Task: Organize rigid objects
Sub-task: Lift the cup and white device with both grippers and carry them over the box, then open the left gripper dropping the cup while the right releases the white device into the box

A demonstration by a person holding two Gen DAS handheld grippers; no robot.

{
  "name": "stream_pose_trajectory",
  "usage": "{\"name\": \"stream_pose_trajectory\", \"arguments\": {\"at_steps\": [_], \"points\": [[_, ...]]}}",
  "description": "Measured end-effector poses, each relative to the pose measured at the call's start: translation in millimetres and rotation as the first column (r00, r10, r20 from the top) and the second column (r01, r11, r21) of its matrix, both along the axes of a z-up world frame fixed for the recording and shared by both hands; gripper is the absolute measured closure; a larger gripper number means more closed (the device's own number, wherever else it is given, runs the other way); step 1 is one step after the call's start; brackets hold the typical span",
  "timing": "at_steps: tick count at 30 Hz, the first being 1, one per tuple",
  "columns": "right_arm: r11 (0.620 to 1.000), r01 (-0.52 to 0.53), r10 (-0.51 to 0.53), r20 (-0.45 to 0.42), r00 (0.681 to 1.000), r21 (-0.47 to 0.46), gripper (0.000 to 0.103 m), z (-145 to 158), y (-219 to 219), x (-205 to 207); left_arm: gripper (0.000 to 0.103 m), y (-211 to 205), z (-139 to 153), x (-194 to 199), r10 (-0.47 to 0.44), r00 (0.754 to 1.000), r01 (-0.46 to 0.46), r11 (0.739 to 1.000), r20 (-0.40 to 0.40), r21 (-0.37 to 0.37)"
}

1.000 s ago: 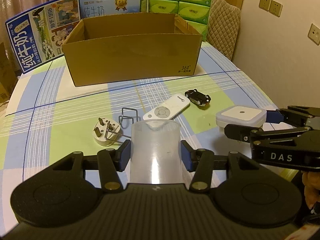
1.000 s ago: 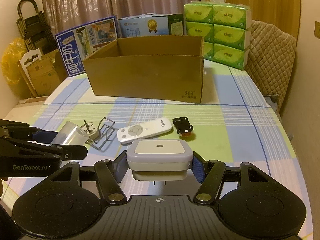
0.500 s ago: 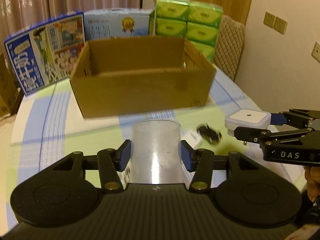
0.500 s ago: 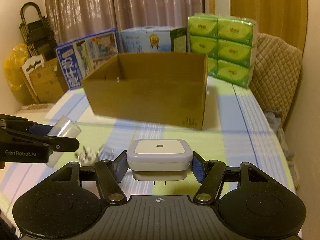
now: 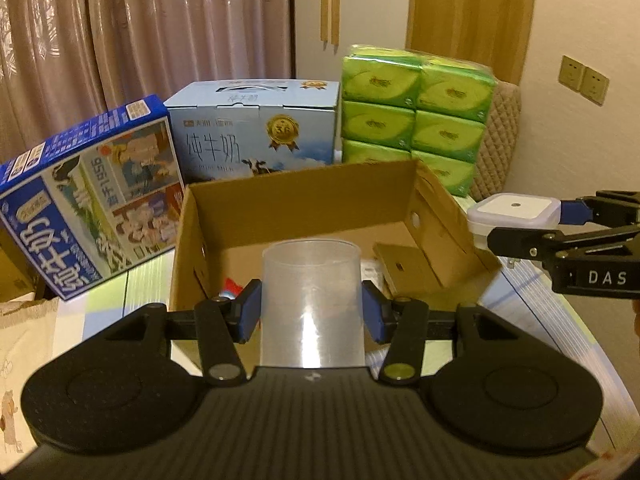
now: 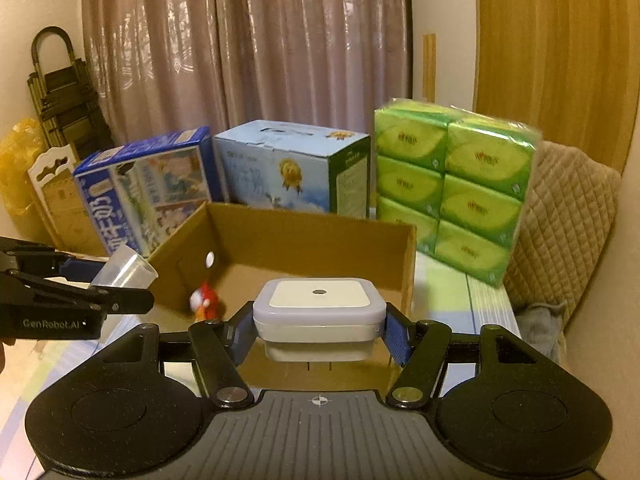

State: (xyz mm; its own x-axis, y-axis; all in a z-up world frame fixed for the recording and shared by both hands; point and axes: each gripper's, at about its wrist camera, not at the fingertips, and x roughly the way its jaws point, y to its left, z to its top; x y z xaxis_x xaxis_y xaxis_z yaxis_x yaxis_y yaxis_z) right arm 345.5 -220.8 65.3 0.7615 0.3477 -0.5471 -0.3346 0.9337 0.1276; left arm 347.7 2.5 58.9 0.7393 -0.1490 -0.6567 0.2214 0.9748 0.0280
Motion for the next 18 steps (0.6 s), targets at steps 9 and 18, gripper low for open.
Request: {"name": "stream_pose_trajectory", "arguments": {"at_steps": [9, 18], "points": [[1.000, 0.025, -0.024, -0.061, 0.998, 0.016, 0.042, -11, 12, 55, 0.056, 10, -13, 49, 0.045, 0.999, -0.045, 0.999, -0.029, -0.001], [0.998, 0.050, -0.046, -0.094, 0.995, 0.038, 0.042, -27, 12, 72, 0.056, 14, -33, 70, 0.075, 0.996, -0.075, 0.997, -0.048, 0.002]]}}
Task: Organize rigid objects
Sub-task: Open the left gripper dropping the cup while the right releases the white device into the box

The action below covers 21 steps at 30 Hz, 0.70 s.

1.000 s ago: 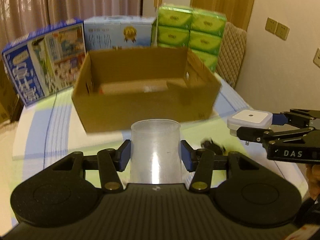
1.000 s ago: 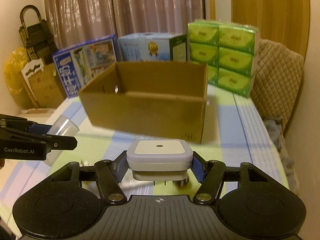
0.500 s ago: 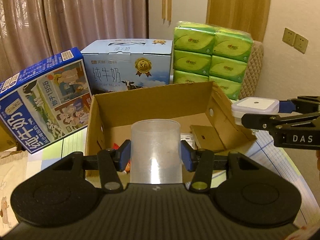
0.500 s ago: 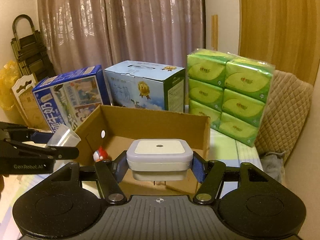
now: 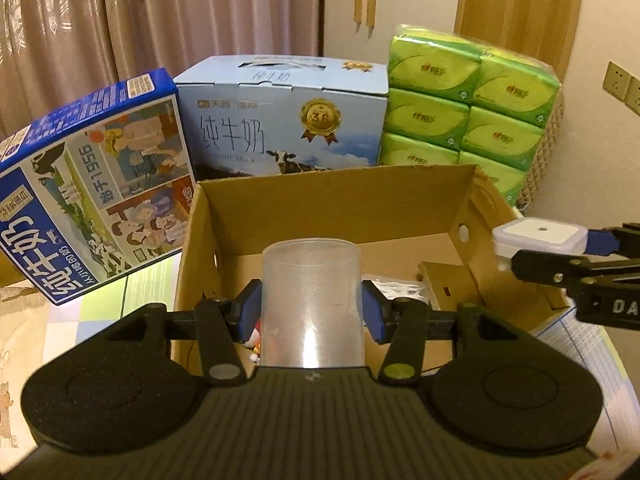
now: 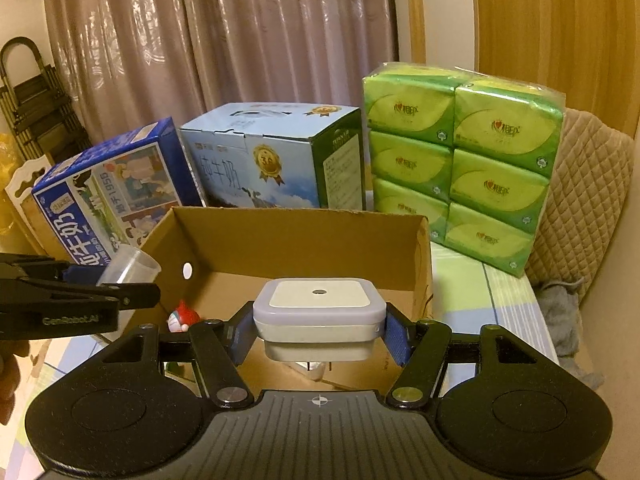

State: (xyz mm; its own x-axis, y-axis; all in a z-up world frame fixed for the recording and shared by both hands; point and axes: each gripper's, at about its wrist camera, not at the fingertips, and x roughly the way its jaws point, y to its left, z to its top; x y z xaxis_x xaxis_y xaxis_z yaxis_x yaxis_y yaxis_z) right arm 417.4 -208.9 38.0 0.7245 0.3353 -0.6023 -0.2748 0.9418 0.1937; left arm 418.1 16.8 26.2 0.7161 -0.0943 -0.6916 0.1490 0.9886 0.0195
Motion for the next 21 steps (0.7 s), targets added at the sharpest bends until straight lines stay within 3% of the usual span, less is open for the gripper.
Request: {"name": "stream_pose_trajectory", "arguments": {"at_steps": [8, 11, 21], "points": [[1.000, 0.004, -0.004, -0.002, 1.000, 0.003, 0.042, -2, -1, 3, 0.056, 0, -6, 9, 0.011, 1.000, -0.010, 1.000, 0.005, -0.012], [1.000, 0.006, -0.006, -0.004, 1.000, 0.003, 0.042, -2, -2, 2, 0.039, 1, -5, 10, 0.029, 0.999, -0.029, 0.999, 0.020, -0.033], [1.000, 0.010, -0.010, -0.010, 1.000, -0.001, 0.042, -4, -4, 2, 0.039, 4, -4, 1, 0.019, 0.999, -0.019, 1.000, 0.028, -0.018]]}}
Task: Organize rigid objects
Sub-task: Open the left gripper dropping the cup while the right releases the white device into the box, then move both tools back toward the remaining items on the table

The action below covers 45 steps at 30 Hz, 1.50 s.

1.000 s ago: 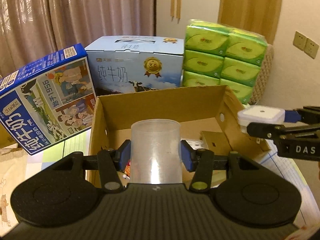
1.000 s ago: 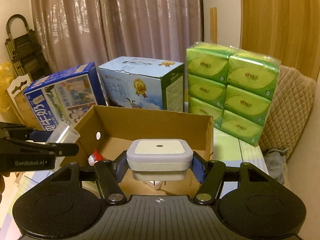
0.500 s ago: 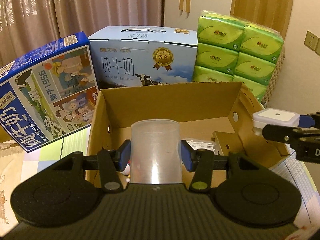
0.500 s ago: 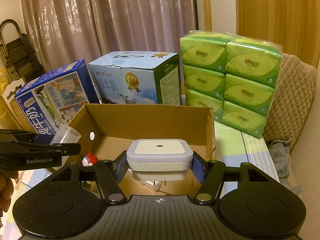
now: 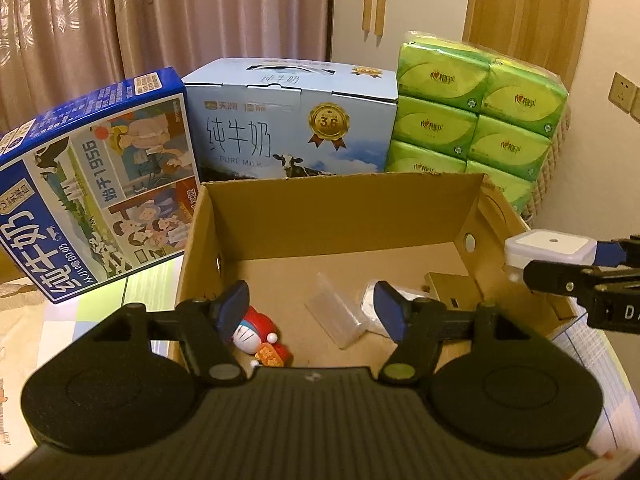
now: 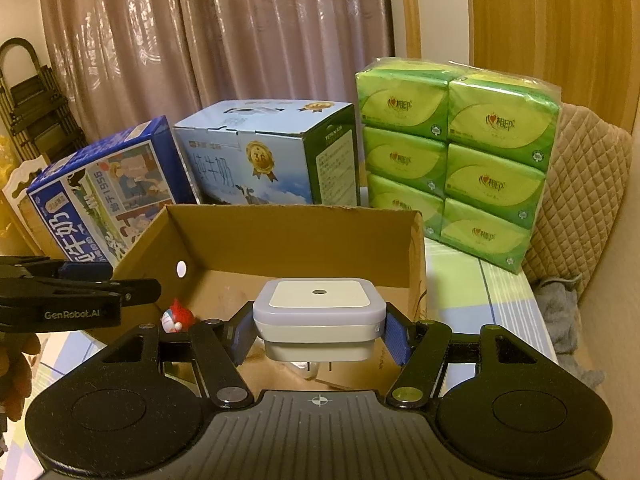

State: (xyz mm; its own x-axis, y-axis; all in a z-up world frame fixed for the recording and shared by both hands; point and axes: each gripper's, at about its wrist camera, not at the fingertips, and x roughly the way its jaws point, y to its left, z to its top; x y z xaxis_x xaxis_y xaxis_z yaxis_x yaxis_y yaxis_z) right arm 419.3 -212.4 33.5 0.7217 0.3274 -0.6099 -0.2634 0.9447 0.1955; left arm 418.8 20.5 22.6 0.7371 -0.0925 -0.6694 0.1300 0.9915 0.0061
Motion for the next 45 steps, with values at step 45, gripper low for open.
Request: {"name": "stream_pose_trajectory", "arguments": {"at_steps": [45], "points": [[0.997, 0.018, -0.018, 0.000, 1.000, 0.071, 0.025, 2, -10, -46, 0.039, 18, 15, -85, 0.012, 0.999, -0.008, 0.996, 0.043, -0.089]]}}
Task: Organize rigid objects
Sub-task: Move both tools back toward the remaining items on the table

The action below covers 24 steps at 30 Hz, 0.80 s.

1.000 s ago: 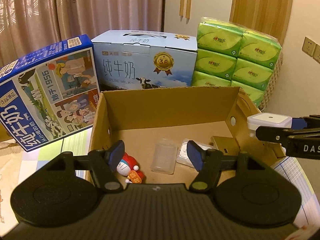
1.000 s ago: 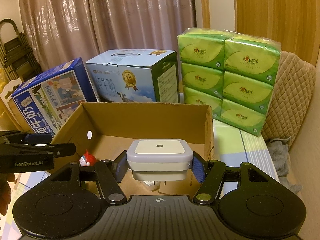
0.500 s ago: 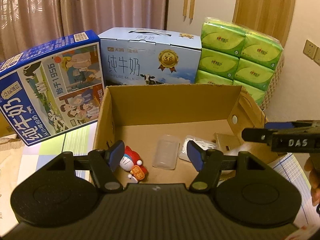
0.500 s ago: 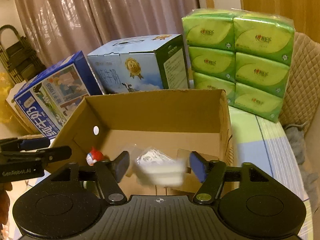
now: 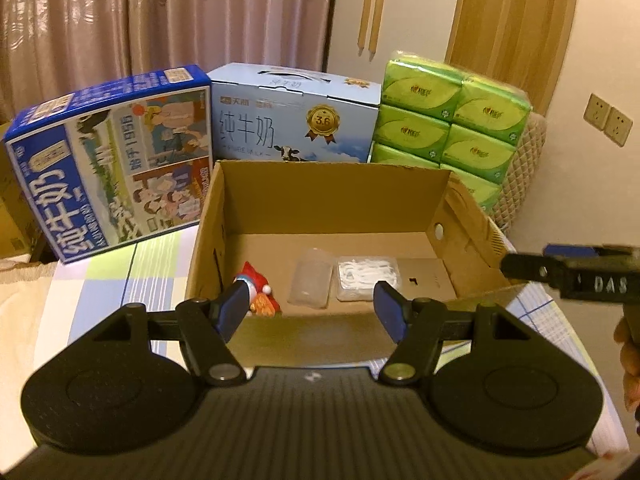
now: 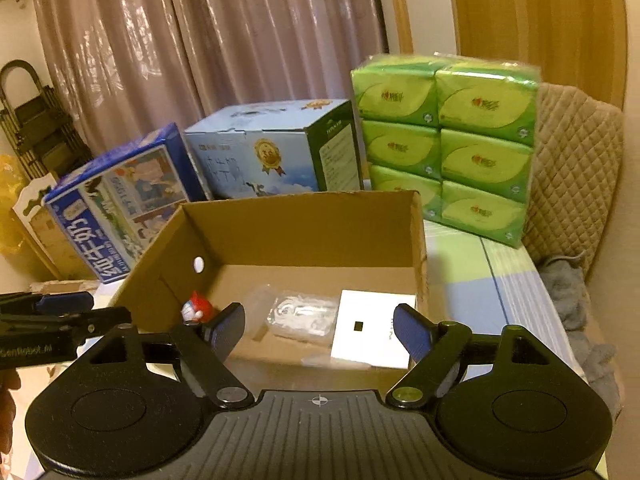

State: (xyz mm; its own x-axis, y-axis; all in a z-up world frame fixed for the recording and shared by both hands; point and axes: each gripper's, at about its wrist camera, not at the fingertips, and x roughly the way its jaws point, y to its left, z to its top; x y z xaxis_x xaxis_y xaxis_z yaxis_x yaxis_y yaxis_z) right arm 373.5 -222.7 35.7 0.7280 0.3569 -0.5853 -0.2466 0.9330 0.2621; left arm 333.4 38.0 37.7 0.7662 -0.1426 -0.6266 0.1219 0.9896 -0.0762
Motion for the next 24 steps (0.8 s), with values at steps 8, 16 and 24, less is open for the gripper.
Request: {"name": "stream_pose_trajectory", "arguments": {"at_steps": [8, 16, 24], "points": [[0.999, -0.008, 0.009, 0.047, 0.999, -0.035, 0.025, 6, -7, -83, 0.039, -3, 5, -67, 0.023, 1.000, -0.022, 0.999, 0.012, -0.037], [1.000, -0.006, 0.007, -0.011, 1.000, 0.013, 0.025, -7, -13, -160, 0.039, -5, -2, -139, 0.068, 0.998, -0.068, 0.993, -0.006, -0.092], [0.999, -0.008, 0.009, -0.040, 0.999, 0.039, 0.025, -23, -16, -221, 0.038, 0, -12, -201, 0.122, 0.992, -0.124, 0.984, -0.024, -0.125]]}}
